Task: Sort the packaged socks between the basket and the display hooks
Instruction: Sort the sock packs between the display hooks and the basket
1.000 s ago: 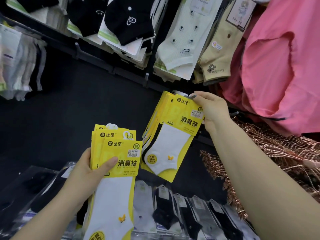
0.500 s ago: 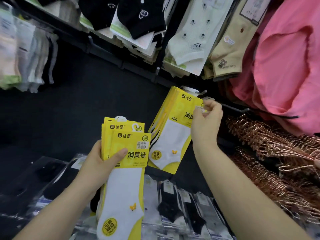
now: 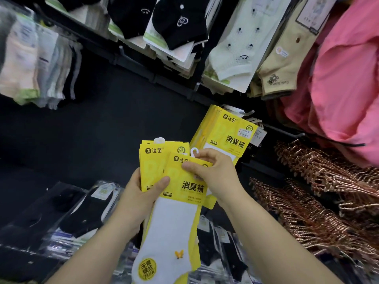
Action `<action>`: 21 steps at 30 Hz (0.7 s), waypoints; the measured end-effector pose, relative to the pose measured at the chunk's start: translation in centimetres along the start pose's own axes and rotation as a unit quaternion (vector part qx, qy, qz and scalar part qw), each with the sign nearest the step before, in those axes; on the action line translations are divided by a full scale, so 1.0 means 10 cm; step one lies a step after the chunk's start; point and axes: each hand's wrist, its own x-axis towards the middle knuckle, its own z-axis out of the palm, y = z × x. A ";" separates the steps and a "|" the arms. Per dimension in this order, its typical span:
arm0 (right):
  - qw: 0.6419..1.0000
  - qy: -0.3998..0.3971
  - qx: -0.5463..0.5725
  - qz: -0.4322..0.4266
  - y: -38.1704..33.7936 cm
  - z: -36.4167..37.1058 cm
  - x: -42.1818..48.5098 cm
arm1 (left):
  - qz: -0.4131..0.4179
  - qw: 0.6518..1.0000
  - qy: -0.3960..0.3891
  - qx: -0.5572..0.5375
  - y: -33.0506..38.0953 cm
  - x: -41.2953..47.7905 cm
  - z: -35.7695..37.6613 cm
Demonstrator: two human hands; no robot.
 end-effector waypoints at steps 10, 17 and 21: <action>0.970 0.099 -0.208 -0.075 0.09 0.16 -0.07 | 0.028 0.996 0.069 0.040 -0.08 -0.02 0.05; 0.972 0.071 -0.221 -0.044 0.01 0.08 0.01 | 0.025 0.997 0.054 0.043 -0.03 0.02 -0.04; 0.999 0.015 0.014 0.032 -0.05 0.04 0.00 | 0.029 0.997 0.036 0.055 -0.04 0.03 -0.06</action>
